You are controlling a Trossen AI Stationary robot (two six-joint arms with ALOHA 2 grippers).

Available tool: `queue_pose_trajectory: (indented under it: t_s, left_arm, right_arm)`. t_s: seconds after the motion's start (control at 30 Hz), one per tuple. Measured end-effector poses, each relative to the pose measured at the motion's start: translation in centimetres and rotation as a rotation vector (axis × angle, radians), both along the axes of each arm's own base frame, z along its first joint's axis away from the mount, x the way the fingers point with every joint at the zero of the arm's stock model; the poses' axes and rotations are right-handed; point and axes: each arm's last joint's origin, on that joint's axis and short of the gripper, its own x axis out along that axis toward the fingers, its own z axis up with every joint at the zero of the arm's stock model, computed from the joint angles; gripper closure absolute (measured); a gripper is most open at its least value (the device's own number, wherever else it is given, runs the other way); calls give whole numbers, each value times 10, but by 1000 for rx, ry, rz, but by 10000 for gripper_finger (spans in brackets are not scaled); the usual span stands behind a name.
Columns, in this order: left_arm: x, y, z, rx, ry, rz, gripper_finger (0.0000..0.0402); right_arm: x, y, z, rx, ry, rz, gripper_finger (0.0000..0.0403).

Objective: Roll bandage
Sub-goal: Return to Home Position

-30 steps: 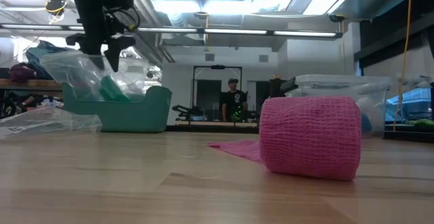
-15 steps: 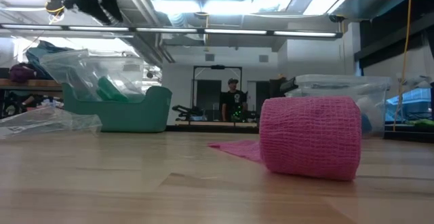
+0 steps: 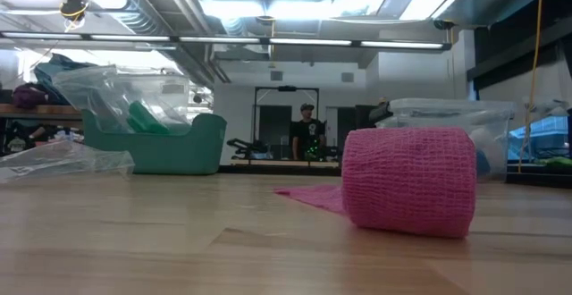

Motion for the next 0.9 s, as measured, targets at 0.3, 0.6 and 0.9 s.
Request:
queue_pose_trajectory:
  t_s: [0.3,0.6,0.9]
  left_arm:
    - [40,12,-69,63,-181,-203,196]
    - [74,12,-140,87,-345,-352,196]
    - [79,5,-178,85,-334,-318,196]
  right_arm:
    - [24,1,-95,92,-104,63,352]
    - [29,0,-136,137,-153,68,352]
    - [30,0,-145,142,-73,63,352]
